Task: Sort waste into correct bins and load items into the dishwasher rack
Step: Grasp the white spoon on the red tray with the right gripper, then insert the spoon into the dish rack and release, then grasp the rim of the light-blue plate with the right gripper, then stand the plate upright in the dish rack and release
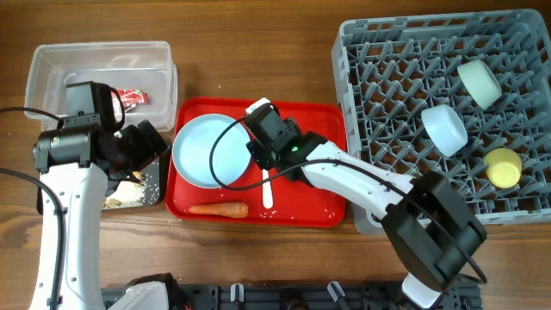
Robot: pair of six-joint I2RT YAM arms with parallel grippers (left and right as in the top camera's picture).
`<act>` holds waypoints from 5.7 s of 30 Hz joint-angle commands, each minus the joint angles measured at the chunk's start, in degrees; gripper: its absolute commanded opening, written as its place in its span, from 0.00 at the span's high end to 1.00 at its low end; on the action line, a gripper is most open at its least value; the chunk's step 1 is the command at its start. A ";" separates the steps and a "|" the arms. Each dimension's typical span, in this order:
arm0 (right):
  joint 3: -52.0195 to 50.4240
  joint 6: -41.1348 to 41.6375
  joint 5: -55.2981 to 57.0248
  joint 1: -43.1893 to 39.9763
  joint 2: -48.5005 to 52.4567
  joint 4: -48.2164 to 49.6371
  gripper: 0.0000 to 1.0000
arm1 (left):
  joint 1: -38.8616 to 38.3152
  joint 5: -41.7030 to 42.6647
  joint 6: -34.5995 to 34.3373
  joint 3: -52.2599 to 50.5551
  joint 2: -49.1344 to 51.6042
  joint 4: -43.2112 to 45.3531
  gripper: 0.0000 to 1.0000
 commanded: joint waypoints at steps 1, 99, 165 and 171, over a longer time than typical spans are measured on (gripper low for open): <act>0.98 -2.69 0.00 0.07 3.52 0.15 0.26 | 0.31 -0.55 -0.59 0.24 -0.61 0.02 0.00; -0.35 16.46 -22.18 -4.02 2.99 7.61 0.42 | 0.31 -0.33 -0.61 0.24 -0.61 -0.22 0.00; 0.72 -8.24 24.61 -30.14 -25.03 -6.36 0.19 | 0.31 0.74 -0.59 0.24 -0.61 -0.22 0.00; 0.72 -6.67 -6.16 -30.16 -36.41 -21.46 0.07 | -0.87 5.62 -0.61 0.24 -0.61 -1.53 0.00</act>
